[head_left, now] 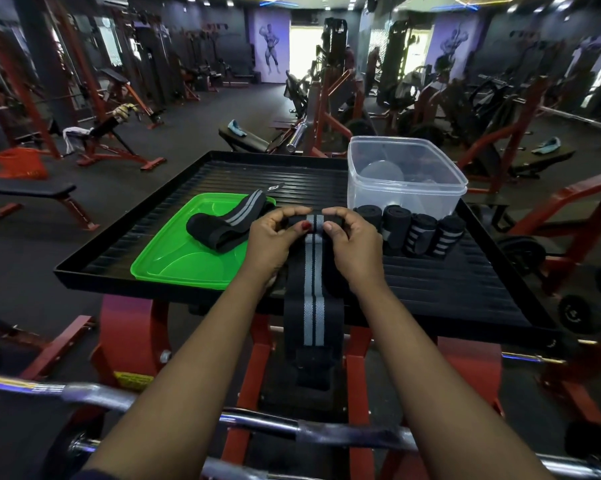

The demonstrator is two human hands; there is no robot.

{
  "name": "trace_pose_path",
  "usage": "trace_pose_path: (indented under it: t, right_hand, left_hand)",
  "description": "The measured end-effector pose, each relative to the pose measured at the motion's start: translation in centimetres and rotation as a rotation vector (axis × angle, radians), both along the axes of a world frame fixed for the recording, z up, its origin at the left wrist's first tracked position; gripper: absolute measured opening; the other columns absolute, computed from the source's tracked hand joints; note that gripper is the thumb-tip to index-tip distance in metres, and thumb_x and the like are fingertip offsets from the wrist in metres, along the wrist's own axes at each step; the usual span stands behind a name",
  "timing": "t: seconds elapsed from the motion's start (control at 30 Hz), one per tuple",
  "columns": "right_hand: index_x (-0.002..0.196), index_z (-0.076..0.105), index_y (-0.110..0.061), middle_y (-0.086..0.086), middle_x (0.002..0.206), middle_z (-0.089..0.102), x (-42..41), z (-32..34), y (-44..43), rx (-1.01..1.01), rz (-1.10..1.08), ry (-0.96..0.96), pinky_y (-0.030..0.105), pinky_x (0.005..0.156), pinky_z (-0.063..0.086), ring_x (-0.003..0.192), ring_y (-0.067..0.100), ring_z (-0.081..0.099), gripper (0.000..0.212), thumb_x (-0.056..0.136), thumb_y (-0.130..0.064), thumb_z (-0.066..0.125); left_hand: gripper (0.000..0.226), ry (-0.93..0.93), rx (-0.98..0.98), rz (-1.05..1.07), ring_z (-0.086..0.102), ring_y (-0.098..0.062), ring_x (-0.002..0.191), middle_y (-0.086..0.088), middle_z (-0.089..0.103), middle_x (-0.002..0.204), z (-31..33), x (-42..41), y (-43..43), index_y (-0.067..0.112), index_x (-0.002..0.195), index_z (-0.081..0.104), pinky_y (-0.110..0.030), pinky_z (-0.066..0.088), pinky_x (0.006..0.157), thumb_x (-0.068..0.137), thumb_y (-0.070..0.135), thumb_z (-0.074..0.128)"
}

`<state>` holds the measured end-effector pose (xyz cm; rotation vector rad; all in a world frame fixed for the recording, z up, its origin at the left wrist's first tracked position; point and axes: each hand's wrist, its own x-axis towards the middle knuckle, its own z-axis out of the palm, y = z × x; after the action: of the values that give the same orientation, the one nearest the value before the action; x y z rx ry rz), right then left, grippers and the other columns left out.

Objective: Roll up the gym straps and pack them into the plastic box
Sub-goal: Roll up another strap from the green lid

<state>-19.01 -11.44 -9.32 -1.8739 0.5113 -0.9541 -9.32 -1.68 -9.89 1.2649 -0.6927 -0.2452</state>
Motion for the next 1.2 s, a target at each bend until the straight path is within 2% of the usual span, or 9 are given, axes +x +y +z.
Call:
trace_pose_path:
  t: [0.1,0.27,0.47,0.57,0.7,0.8,0.9,1.07,1.2]
  right_hand:
    - [0.104,0.067,-0.027,-0.008,0.101,0.07,0.2,-0.3,0.0,0.051,0.056,-0.025,0.03,0.093,0.052,0.098,0.007,0.064,0.017,0.091,-0.018,0.064]
    - [0.104,0.064,-0.03,-0.007,0.106,0.069,0.6,-0.7,0.1,0.093,0.091,0.0,0.036,0.096,0.051,0.102,0.009,0.063,0.012,0.093,-0.026,0.062]
    - [0.102,0.066,-0.027,-0.004,0.101,0.07,0.4,-0.5,-0.2,0.08,0.06,-0.019,0.036,0.091,0.054,0.096,0.011,0.066,0.015,0.091,-0.016,0.064]
    - [0.101,0.066,-0.026,-0.002,0.1,0.07,0.4,-0.6,-0.2,0.07,0.076,-0.023,0.038,0.09,0.055,0.094,0.013,0.067,0.021,0.089,-0.009,0.065]
    - [0.103,0.067,-0.032,-0.001,0.105,0.072,0.7,-0.8,-0.1,0.131,0.171,-0.065,0.043,0.091,0.056,0.098,0.015,0.068,0.024,0.089,-0.013,0.065]
    - [0.115,0.068,-0.027,-0.003,0.112,0.071,0.8,-0.9,-0.3,0.133,0.147,-0.074,0.037,0.096,0.053,0.105,0.01,0.066,0.024,0.092,-0.026,0.063]
    - [0.111,0.069,-0.028,-0.004,0.108,0.072,0.9,-1.1,-0.5,0.107,0.107,-0.046,0.037,0.094,0.054,0.102,0.009,0.066,0.022,0.092,-0.02,0.064]
    - [0.099,0.065,-0.03,-0.005,0.104,0.07,0.8,-1.0,-0.5,0.084,0.09,-0.065,0.034,0.095,0.053,0.101,0.01,0.066,0.025,0.089,-0.006,0.064]
    - [0.097,0.064,-0.028,-0.007,0.103,0.068,0.7,-0.9,-0.5,0.085,0.118,-0.081,0.021,0.086,0.052,0.099,0.007,0.065,0.029,0.088,0.0,0.063]
  left_hand:
    - [0.026,-0.001,0.005,0.031,0.065,-0.005,0.08,0.005,0.071,0.086,0.1,0.0,0.2,0.015,0.088,0.068,-0.019,0.051,0.08,0.078,-0.01,0.066]
    - [0.029,-0.044,0.019,0.062,0.063,-0.013,0.09,-0.003,0.067,0.092,0.1,0.0,0.3,0.014,0.082,0.066,-0.028,0.05,0.089,0.076,-0.014,0.065]
    - [0.032,0.099,0.008,-0.065,0.066,-0.003,0.078,-0.003,0.069,0.091,0.2,-0.3,0.2,0.003,0.116,0.061,-0.016,0.052,0.072,0.085,-0.007,0.062]
    - [0.025,0.019,0.121,-0.007,0.064,0.002,0.066,0.01,0.071,0.071,0.1,0.3,0.1,-0.004,0.112,0.063,-0.014,0.052,0.066,0.088,0.001,0.062]
    - [0.019,-0.03,0.151,0.057,0.062,0.005,0.06,0.002,0.066,0.075,0.2,0.5,0.4,-0.001,0.106,0.063,-0.014,0.052,0.065,0.088,-0.005,0.06]
    - [0.019,-0.057,0.161,0.069,0.062,0.005,0.066,-0.003,0.066,0.085,0.2,0.5,0.4,0.006,0.102,0.062,-0.014,0.051,0.07,0.087,-0.005,0.06]
    - [0.023,-0.029,0.127,0.082,0.063,0.006,0.071,-0.002,0.066,0.087,0.3,-0.2,0.4,0.004,0.104,0.062,-0.012,0.05,0.07,0.085,-0.008,0.061]
    - [0.029,0.012,0.175,0.016,0.055,0.008,0.046,0.012,0.059,0.044,0.4,-0.1,0.3,-0.003,0.114,0.058,-0.007,0.045,0.053,0.085,-0.007,0.061]
    - [0.024,0.047,0.184,0.016,0.062,0.002,0.055,0.008,0.068,0.057,0.4,0.1,0.5,0.009,0.093,0.061,-0.014,0.053,0.059,0.081,-0.012,0.064]
